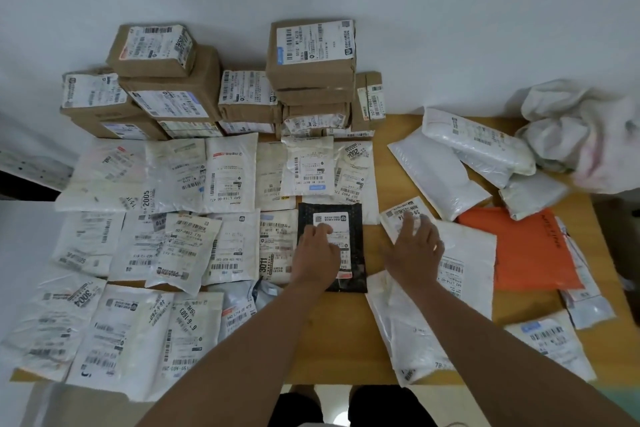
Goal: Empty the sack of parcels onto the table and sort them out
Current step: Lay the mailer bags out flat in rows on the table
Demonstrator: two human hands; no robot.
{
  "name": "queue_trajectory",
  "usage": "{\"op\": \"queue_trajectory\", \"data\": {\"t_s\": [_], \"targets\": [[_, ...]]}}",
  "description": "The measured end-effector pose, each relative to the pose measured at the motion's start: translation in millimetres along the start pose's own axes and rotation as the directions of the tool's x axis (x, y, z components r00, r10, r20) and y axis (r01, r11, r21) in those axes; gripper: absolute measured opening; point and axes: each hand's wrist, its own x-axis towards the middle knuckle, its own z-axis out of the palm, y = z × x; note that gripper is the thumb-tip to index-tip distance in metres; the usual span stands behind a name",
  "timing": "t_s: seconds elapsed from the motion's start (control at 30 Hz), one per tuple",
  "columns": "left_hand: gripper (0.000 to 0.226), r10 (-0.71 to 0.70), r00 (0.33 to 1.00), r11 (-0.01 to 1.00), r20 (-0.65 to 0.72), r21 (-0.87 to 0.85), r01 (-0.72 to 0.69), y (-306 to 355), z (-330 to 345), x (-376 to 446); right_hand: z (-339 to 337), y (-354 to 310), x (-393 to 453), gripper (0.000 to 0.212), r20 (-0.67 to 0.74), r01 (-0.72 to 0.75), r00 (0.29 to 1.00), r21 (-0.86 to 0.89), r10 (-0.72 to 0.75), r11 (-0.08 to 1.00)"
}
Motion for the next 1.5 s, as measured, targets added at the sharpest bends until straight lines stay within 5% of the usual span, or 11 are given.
{"op": "queue_trajectory", "data": {"t_s": [0.17, 0.27, 0.4, 0.5, 0.67, 0.8, 0.93, 1.1, 1.3, 1.43, 1.5], "targets": [[0.02, 0.004, 0.978, 0.995, 0.207, -0.096, 0.016, 7, 11, -4, -14, 45, 35, 0.108, 0.259, -0.06, 0.959, -0.214, 0.116, 0.975], [0.013, -0.078, 0.983, 0.985, 0.167, -0.137, 0.101, -1, 9, -12, -13, 41, 43, 0.106, 0.203, -0.019, 0.977, -0.202, 0.061, 0.979], [0.012, -0.183, 0.981, 0.971, 0.06, -0.144, 0.19, -9, 3, -19, -21, 33, 43, 0.091, 0.095, -0.156, 0.984, 0.087, 0.148, 0.984], [0.015, -0.217, 0.976, 0.961, 0.017, -0.171, 0.217, -1, 5, -29, -30, 27, 21, 0.08, -0.004, -0.155, 0.984, 0.449, 0.176, 0.88], [0.038, -0.337, 0.937, 0.803, 0.097, -0.49, 0.34, 18, 12, -55, -22, 6, -57, 0.066, 0.007, 0.111, 0.987, 0.678, -0.158, 0.726], [0.022, -0.398, 0.916, 0.834, 0.051, -0.397, 0.384, 3, 14, -86, 7, 3, -107, 0.056, 0.202, 0.079, 0.926, 0.722, -0.319, 0.687], [0.009, -0.458, 0.886, 0.858, 0.077, -0.222, 0.463, -23, 10, -119, 33, 4, -139, 0.03, 0.322, 0.069, 0.878, 0.647, -0.354, 0.759], [0.029, -0.433, 0.898, 0.878, 0.076, -0.19, 0.439, -48, 9, -130, 42, -1, -151, 0.028, 0.387, 0.092, 0.862, 0.515, -0.327, 0.852], [0.018, -0.312, 0.921, 0.705, 0.233, -0.594, 0.388, -25, 7, -114, 1, 10, -128, 0.024, 0.378, -0.112, 0.899, 0.69, -0.223, 0.715], [0.012, -0.228, 0.926, 0.601, 0.301, -0.705, 0.377, 16, 8, -87, -36, 29, -95, 0.039, 0.384, -0.315, 0.922, 0.822, -0.052, 0.475], [0.017, -0.225, 0.919, 0.529, 0.325, -0.751, 0.395, 37, 12, -74, -46, 49, -78, 0.042, 0.325, -0.321, 0.942, 0.801, 0.083, 0.505]]}}
